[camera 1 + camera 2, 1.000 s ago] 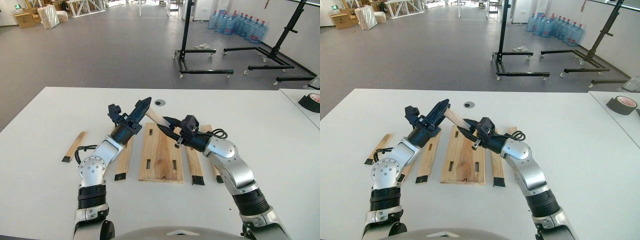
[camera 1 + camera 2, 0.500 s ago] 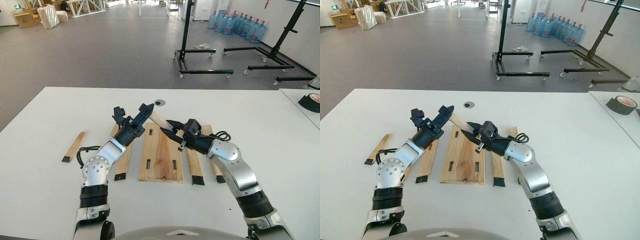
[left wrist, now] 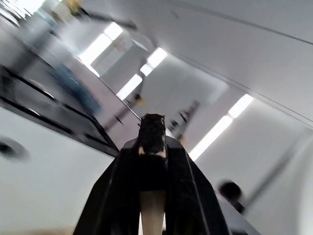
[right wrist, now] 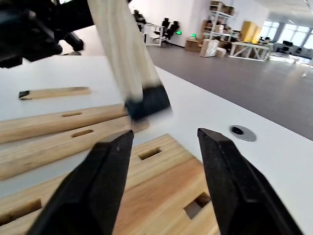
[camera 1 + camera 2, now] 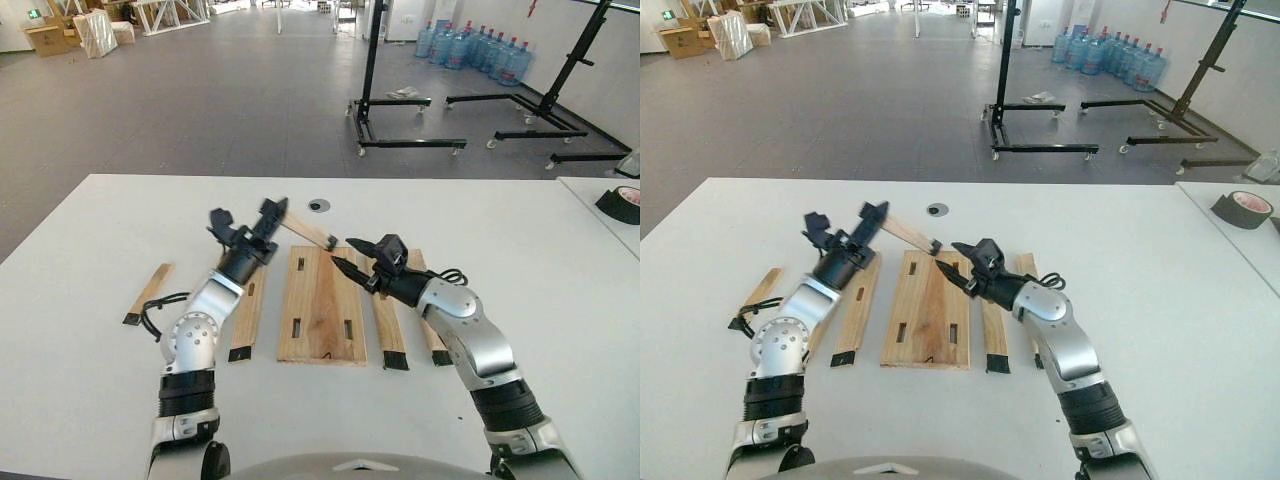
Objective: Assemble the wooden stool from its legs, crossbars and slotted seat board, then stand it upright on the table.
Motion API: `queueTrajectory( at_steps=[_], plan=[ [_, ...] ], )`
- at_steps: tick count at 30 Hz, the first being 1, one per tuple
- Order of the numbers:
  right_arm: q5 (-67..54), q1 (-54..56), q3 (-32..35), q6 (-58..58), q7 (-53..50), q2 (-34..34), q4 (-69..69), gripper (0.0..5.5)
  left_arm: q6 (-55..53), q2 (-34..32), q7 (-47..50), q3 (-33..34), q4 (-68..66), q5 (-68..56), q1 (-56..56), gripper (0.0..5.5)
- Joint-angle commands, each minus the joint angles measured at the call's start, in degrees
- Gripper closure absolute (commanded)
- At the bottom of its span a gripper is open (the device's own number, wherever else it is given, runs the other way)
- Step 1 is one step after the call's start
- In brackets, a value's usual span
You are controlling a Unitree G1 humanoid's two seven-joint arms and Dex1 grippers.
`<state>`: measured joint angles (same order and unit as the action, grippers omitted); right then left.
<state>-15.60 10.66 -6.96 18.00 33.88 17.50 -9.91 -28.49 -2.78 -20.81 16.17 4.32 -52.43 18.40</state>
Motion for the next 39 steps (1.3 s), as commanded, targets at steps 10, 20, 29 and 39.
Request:
queueTrajectory(
  at_steps=[10, 20, 29, 39],
  plan=[
    [6.9, -0.1, 6.3, 0.2, -19.5, -5.7, -1.2, 2.97, 5.0, -16.2, 10.9, -1.2, 15.7, 27.6, -9.9, 5.11],
    [13.8, -1.1, 10.5, -9.0, -34.3, -11.3, 0.9, 2.97, 10.6, -15.2, 8.3, -5.7, 19.7, 34.0, -20.9, 5.11],
    [14.8, -2.8, 9.8, -10.4, -35.3, -13.1, 1.7, 2.33, 10.5, -14.4, 8.0, -7.1, 19.7, 36.2, -23.2, 5.11],
    [15.9, -2.9, 8.9, -9.4, -34.6, -13.1, 1.8, 2.21, 10.1, -13.0, 8.1, -8.1, 16.6, 37.7, -22.3, 5.11]
  ],
)
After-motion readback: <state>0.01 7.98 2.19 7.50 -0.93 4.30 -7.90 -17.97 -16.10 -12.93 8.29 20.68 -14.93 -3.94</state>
